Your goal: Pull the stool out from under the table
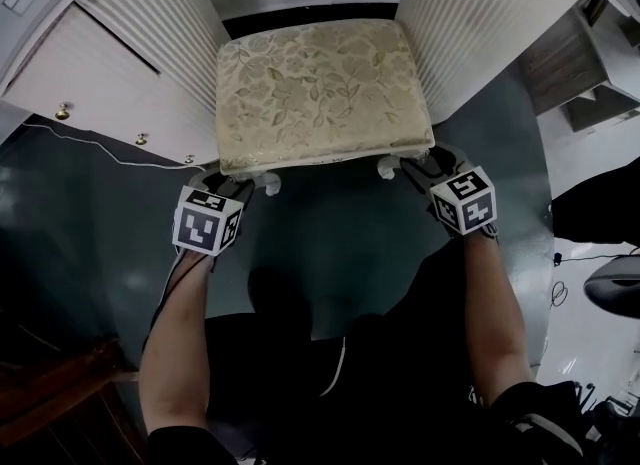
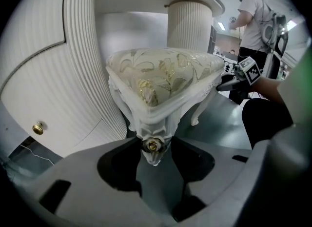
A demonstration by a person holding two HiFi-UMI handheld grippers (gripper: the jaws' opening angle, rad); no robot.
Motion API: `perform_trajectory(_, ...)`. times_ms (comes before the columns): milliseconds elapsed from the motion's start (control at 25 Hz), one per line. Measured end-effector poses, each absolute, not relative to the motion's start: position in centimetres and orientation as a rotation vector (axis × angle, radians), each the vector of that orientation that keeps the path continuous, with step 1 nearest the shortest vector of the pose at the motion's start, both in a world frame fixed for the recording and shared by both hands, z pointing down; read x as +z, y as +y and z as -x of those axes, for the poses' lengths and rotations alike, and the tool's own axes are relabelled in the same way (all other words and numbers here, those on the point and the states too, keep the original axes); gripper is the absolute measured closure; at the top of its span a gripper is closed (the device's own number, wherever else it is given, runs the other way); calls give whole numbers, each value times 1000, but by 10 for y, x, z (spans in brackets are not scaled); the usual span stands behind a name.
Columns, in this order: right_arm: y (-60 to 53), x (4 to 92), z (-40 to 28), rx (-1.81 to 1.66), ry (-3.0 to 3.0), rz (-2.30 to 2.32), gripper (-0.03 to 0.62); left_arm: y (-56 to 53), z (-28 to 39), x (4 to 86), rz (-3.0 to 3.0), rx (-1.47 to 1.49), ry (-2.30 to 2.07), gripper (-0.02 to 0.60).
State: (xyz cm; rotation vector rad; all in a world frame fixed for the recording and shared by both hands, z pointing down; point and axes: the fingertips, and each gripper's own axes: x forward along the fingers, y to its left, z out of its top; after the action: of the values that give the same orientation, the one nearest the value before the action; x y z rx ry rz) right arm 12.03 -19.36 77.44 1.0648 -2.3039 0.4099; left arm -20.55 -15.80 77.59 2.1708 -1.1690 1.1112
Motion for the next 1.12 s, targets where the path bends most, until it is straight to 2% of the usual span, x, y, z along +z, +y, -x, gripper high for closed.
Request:
perform_trajectory(240,-169,773,-124,444,-2263,-993,359,-136,202,775,-2181,1110,-1081,373)
perform_trajectory(480,-168,731,-129,405,-2360,-942,358,-137,212,750,-2298,1117,-976,326)
perform_trajectory(640,-171,695,-123,311,-2412,-852,301,-149,215,709,-2450,1137,-998,247)
perform_trajectory(800,-177,694,-108,217,-2358,-759,243,-151,202,696,-2530,1124,-916,222)
perform_trajectory(1000,-184,714,-105,255,-2263,-757,207,-155,196,715,-2507,1190,-863,204)
perform_trajectory(1120,-182,716,-104,311,-2276,-756,223,-155,191,719,-2497,1186,-867,192)
